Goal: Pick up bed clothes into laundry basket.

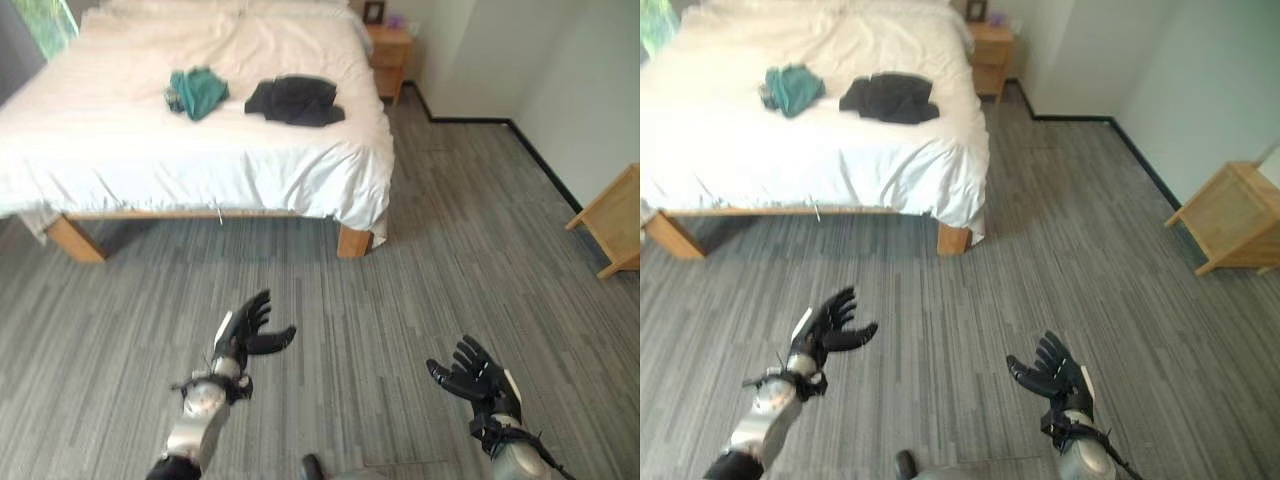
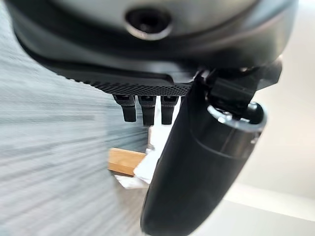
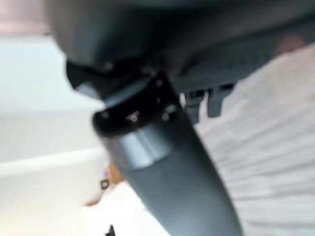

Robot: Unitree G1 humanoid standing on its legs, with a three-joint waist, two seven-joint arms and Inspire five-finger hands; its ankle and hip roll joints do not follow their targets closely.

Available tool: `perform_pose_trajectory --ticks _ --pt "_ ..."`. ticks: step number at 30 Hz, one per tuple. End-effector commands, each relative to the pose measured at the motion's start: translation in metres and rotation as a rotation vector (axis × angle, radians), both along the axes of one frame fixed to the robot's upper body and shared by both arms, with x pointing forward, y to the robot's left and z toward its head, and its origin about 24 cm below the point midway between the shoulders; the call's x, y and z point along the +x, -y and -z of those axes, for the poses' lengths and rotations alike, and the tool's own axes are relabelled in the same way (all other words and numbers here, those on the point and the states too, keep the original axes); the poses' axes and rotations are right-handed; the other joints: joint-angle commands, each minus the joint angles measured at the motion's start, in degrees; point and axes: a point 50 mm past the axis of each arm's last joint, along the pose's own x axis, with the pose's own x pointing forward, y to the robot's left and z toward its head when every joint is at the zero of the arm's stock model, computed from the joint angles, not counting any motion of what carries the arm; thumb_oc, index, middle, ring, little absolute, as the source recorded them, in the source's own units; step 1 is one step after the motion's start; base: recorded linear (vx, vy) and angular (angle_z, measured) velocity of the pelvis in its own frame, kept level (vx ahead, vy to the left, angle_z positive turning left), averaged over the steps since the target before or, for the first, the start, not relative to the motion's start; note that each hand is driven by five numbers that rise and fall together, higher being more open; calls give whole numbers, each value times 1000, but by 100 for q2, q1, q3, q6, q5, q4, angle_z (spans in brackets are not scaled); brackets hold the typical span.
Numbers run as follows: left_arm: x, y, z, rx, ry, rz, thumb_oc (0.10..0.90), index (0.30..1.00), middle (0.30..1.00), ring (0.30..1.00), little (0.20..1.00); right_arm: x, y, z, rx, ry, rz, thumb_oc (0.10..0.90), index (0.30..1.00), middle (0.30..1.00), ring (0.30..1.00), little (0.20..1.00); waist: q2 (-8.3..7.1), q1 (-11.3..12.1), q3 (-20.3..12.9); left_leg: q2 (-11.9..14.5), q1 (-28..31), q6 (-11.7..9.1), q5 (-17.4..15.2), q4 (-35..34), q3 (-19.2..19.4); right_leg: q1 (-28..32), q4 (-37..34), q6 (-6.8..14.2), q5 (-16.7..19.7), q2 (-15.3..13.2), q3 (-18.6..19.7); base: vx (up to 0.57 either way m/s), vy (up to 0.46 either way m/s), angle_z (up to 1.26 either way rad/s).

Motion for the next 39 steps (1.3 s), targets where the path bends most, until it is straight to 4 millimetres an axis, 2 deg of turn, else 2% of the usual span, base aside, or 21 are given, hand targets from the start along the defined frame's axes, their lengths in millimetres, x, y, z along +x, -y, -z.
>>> perform_pose_trajectory --ticks 1,2,4,5,6,7,8,9,11,12,15,16,18,20,21,24,26,28,32,35,39 --pt "27 -13 -73 16 366 2 800 900 900 900 900 27 16 -72 -176 316 -44 800 900 900 900 900 478 485 -161 -432 -171 204 2052 -2576 360 453 -107 -390 381 71 802 654 -88 41" --pt "25 -13 -86 20 422 15 800 900 900 900 900 30 12 -75 -179 332 -57 800 900 900 900 900 599 697 -229 -739 -674 164 2086 -2681 377 917 -132 -397 162 124 966 660 -88 22" --pt "23 -15 -91 54 444 36 800 900 900 900 900 31 11 -75 -182 326 -64 800 900 900 900 900 626 795 -282 -767 -675 133 2234 -2681 392 1136 -149 -369 10 43 1065 547 -4 -23" --pt "21 -17 -99 83 476 42 800 900 900 900 900 32 8 -76 -184 334 -78 800 900 900 900 900 632 891 -307 -748 -622 105 2384 -2681 479 1310 -124 -318 -144 -71 1122 926 101 -72" --pt "15 -17 -110 14 536 56 800 900 900 900 900 31 0 -75 -160 349 -110 800 900 900 900 900 641 1011 -429 -646 -494 242 2446 -2624 704 1575 -28 -184 -336 -416 994 738 95 -73" --pt "15 -17 -110 14 535 58 800 900 900 900 900 31 0 -75 -159 347 -109 800 900 900 900 900 609 1011 -427 -679 -475 250 2438 -2625 716 1601 -38 -179 -357 -454 991 736 110 -48" --pt "13 -18 -109 5 534 56 800 900 900 900 900 30 -2 -69 -150 318 -116 800 900 900 900 900 483 1051 -501 -752 -419 360 2316 -2532 659 1654 70 -79 -328 -690 989 594 84 -18" --pt "14 -16 -120 -39 577 40 800 900 900 900 900 28 -8 -61 -125 294 -118 800 900 900 900 900 350 1092 -543 -710 -224 446 2149 -2408 720 1363 999 267 819 -986 953 599 79 3" --pt "14 -16 -120 -40 576 40 800 900 900 900 900 28 -8 -61 -126 293 -117 800 900 900 900 900 330 1097 -561 -730 -221 446 2120 -2418 729 1355 1014 257 791 -1008 950 357 43 -19" --pt "14 -17 -140 -157 669 30 800 900 900 900 900 26 -15 -58 -21 324 -117 800 900 900 900 900 363 984 -393 -614 180 522 1957 -2517 654 821 2048 240 1611 -843 1006 503 70 -53" --pt "12 -22 -149 -209 716 18 800 900 900 900 900 25 -19 -55 -43 304 -142 800 900 900 900 900 453 923 -250 -487 593 609 1796 -2602 562 294 2558 80 1708 -828 829 378 53 -16" --pt "12 -28 -155 -194 738 -12 800 900 900 900 900 26 -21 -53 -46 293 -145 800 900 900 900 900 494 911 -201 -409 747 614 1726 -2643 531 3 2577 -11 1622 -991 704 473 47 20" --pt "12 -31 -159 -225 757 -18 800 900 900 900 900 23 -20 -50 -22 284 -145 800 900 900 900 900 531 765 -116 -356 1018 634 1599 -2658 341 -392 2337 -134 1067 -928 549 505 -29 3" --pt "9 -34 -163 -260 785 -11 800 900 900 900 900 14 -12 -45 -25 258 -116 800 900 900 900 900 549 567 -115 -325 1220 604 1485 -2681 138 -595 1986 -79 787 -612 675 530 -129 39" --pt "9 -33 -165 -323 813 -4 800 900 900 900 900 3 -1 -40 -15 246 -59 800 900 900 900 900 491 364 -168 -402 1296 518 1390 -2681 -34 -696 1090 79 593 -204 1036 530 -157 82" --pt "10 -32 -168 -346 834 -1 800 900 900 900 900 -6 6 -39 -18 241 -36 800 900 900 900 900 460 217 -228 -423 1392 471 1265 -2681 -136 -493 172 159 655 -126 1092 329 -121 103" --pt "6 -38 -171 -296 855 -9 800 900 900 900 900 -8 15 -44 -42 239 -42 800 900 900 900 900 424 283 -328 -380 1470 370 1353 -2646 -265 -84 -338 84 775 -202 910 371 -223 117" --pt "5 -41 -167 -326 851 -31 800 900 900 900 900 -10 17 -46 -42 256 -28 800 900 900 900 900 364 288 -411 -266 1447 251 1320 -2464 -274 213 -675 -7 863 -169 1037 168 -159 7" --pt "6 -40 -167 -382 863 -63 800 900 900 900 900 -6 21 -59 -56 312 -24 800 900 900 900 900 277 297 -370 -148 1305 120 1263 -1982 -295 435 -878 -64 937 -212 924 155 -127 17" --pt "10 -38 -165 -395 855 -70 800 900 900 900 900 -12 29 -68 -117 318 -10 800 900 900 900 900 298 161 -367 244 1231 -54 1561 -2262 10 467 -766 -106 814 -315 739 101 35 13" --pt "14 -41 -169 -366 869 -113 800 900 900 900 900 -14 35 -72 -153 320 21 800 900 900 900 900 336 104 -282 332 669 -125 1795 -2583 8 518 -705 -102 626 -448 777 68 84 33"
